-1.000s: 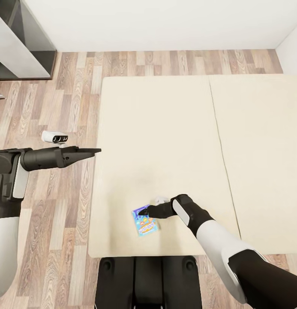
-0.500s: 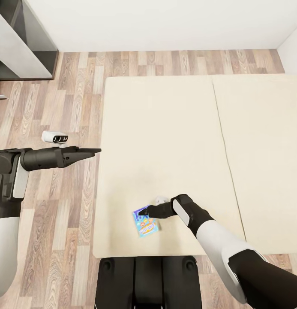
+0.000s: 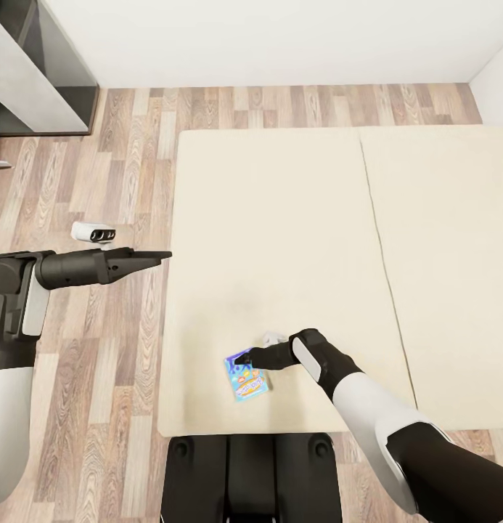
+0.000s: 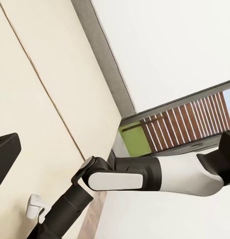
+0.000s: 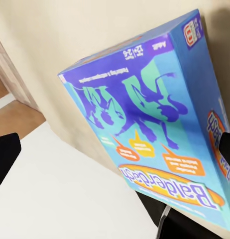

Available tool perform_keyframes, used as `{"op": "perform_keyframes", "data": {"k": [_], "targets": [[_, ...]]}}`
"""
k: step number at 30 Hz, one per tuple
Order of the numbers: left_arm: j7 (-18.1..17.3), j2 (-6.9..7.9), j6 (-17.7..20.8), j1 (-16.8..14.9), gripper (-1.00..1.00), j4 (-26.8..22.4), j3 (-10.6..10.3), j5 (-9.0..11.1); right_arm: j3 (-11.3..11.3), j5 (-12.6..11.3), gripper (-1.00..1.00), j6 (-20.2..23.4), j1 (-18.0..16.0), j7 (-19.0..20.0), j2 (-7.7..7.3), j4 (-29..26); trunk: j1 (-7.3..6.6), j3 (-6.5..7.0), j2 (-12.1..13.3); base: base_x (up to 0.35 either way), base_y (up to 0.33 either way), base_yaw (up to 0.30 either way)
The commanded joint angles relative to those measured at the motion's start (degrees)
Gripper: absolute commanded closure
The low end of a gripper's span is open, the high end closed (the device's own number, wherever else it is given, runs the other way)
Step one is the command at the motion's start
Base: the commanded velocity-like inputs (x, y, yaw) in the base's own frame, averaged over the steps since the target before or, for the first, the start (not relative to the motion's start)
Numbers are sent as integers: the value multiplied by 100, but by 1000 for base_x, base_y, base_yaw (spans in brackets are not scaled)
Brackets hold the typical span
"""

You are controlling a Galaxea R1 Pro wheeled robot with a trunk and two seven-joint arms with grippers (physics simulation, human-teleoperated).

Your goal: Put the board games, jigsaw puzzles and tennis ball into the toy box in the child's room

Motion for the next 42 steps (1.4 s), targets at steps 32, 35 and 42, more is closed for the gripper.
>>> {"op": "perform_keyframes", "data": {"k": [32, 35, 42], "targets": [[-20, 9, 61, 7, -100, -1, 8, 7, 35, 37, -100, 317, -3, 25, -12, -1, 3, -6, -9, 0, 0, 0], [-20, 9, 61, 12, -100, -1, 8, 7, 32, 43, -100, 299, -3, 24, 3, -6, 3, -6, -9, 0, 0, 0], [-20, 9, 66, 15, -100, -1, 8, 0, 23, 43, -100, 276, -3, 24, 199, -11, 3, -6, -9, 0, 0, 0]]}}
